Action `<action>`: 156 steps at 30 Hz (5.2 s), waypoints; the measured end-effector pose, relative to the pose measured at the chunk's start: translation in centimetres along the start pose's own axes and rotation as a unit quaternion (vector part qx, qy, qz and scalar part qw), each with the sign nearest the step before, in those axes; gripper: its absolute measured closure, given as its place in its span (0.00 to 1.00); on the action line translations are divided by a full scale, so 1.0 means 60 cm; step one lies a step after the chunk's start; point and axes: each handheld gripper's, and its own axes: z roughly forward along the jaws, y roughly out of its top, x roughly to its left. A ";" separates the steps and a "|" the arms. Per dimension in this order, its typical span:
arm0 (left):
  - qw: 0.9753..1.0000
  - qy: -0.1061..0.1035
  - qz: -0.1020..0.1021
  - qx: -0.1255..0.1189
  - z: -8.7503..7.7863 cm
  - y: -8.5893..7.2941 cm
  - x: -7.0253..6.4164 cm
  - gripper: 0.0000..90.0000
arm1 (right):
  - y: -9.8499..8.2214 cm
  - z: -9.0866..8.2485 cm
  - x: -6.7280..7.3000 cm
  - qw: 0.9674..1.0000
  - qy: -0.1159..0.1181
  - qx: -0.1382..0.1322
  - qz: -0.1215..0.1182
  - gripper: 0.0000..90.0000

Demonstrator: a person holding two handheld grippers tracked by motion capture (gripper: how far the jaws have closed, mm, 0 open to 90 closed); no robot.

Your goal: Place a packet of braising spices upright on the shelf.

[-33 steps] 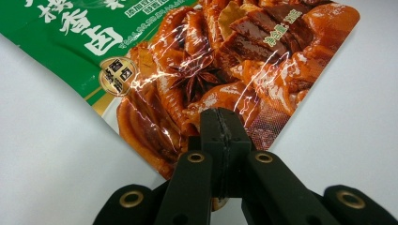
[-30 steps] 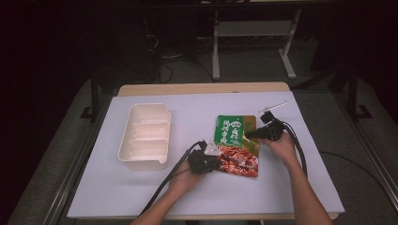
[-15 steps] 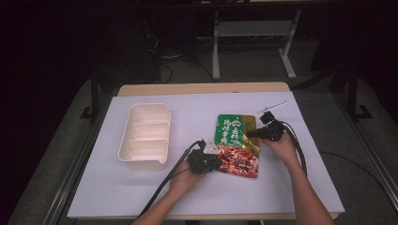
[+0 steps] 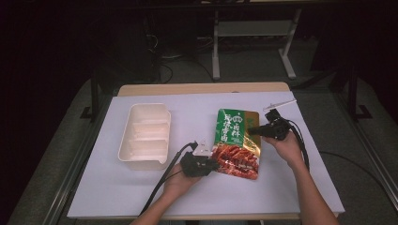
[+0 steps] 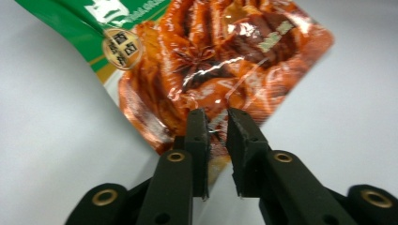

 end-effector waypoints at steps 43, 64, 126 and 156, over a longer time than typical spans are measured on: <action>0.998 0.000 0.020 -0.056 -0.126 -0.090 -0.048 0.57 | 0.070 -0.108 0.150 0.991 -0.007 -0.087 -0.103 1.00; 0.997 0.012 0.016 -0.069 -0.136 -0.105 -0.049 0.41 | 0.120 -0.102 0.195 0.985 -0.002 -0.114 -0.128 1.00; 0.997 -0.001 0.023 -0.068 -0.141 -0.116 -0.036 0.36 | 0.303 0.047 0.306 0.973 0.059 -0.135 -0.178 1.00; 0.997 0.011 0.028 -0.074 -0.142 -0.121 -0.033 0.33 | 0.372 0.141 0.329 0.968 0.090 -0.153 -0.179 1.00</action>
